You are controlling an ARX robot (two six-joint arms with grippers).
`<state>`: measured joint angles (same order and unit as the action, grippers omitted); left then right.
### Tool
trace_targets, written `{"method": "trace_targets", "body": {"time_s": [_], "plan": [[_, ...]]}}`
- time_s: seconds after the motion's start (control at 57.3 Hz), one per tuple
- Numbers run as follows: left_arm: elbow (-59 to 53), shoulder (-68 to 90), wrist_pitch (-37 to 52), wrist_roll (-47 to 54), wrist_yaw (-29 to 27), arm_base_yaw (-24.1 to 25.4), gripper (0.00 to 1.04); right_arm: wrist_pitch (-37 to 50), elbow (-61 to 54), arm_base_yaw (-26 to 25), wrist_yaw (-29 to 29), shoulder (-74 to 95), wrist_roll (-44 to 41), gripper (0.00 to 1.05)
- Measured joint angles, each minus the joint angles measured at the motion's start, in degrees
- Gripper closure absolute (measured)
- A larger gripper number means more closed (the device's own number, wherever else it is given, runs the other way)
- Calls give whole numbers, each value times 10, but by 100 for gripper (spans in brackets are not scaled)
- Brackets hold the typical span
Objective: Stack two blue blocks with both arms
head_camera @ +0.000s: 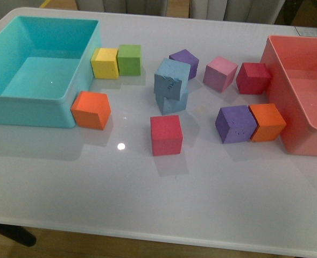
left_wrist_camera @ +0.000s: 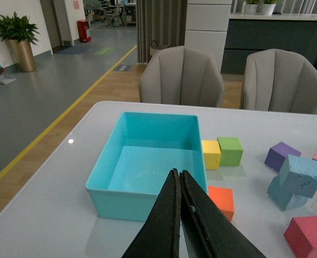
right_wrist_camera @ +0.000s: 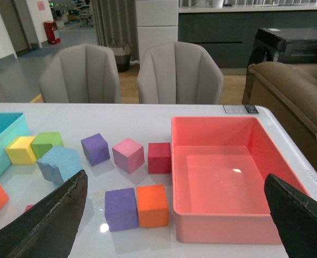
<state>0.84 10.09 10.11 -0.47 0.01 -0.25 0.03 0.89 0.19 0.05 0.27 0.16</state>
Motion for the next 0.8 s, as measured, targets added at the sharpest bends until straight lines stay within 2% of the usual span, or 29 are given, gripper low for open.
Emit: {"method": "trace_targets", "body": {"time_s": [0.087, 0.489, 0.559, 0.699, 0.803], "plan": [[0, -78, -94, 0, 0, 0, 103, 0, 0, 0, 0, 0, 0, 9], [0, -97, -100, 0, 0, 0, 103, 0, 0, 0, 0, 0, 0, 9], [0, -97, -100, 0, 0, 0, 93, 0, 0, 0, 0, 0, 0, 9], [0, -97, -100, 0, 0, 0, 64, 0, 0, 0, 0, 0, 0, 9], [0, -97, -100, 0, 0, 0, 47, 0, 0, 0, 0, 0, 0, 9]]}}
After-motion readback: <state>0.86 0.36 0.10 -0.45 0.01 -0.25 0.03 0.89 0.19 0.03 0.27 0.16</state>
